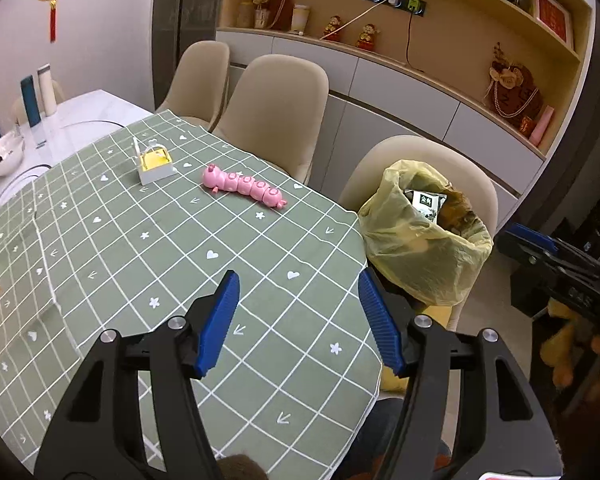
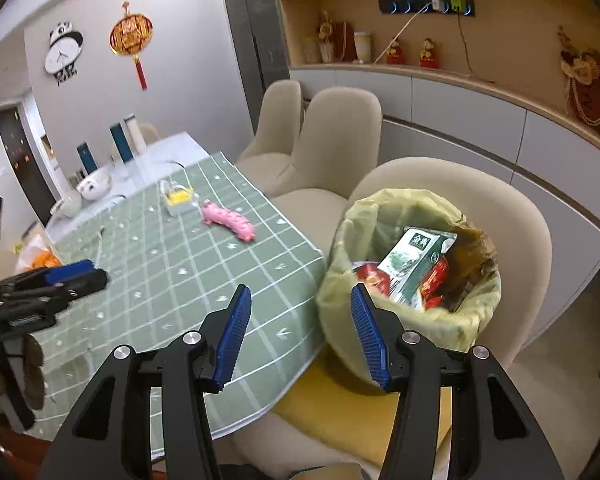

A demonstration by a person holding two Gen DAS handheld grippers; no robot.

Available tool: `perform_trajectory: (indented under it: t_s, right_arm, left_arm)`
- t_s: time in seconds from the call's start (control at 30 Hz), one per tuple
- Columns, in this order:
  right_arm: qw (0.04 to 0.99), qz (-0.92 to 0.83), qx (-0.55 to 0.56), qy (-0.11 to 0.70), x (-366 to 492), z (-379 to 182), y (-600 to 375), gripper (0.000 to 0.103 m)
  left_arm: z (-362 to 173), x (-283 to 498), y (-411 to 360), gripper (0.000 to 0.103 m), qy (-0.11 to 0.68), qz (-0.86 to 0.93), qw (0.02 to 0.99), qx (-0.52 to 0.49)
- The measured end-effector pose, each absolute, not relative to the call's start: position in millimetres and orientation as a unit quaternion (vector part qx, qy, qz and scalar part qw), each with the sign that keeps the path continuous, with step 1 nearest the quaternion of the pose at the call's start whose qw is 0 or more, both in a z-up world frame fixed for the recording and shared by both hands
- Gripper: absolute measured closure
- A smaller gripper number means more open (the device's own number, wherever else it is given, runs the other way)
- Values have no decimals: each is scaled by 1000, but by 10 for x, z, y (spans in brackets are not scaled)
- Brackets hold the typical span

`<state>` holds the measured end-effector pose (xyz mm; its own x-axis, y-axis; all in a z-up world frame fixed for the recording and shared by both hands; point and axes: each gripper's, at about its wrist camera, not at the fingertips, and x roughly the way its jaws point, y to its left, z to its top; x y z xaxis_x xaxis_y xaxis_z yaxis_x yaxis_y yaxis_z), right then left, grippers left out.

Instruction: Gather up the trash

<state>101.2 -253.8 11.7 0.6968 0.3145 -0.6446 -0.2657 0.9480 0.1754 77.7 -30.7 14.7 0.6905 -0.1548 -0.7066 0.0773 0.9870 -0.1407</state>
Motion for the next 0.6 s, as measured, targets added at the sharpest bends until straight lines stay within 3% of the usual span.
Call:
perform_trajectory:
  t_s: [0.6]
  right_arm:
    - [943,125,-4,310,189,278,-2191,54]
  left_arm:
    - [395,296,-642,44,326,-24,945,6]
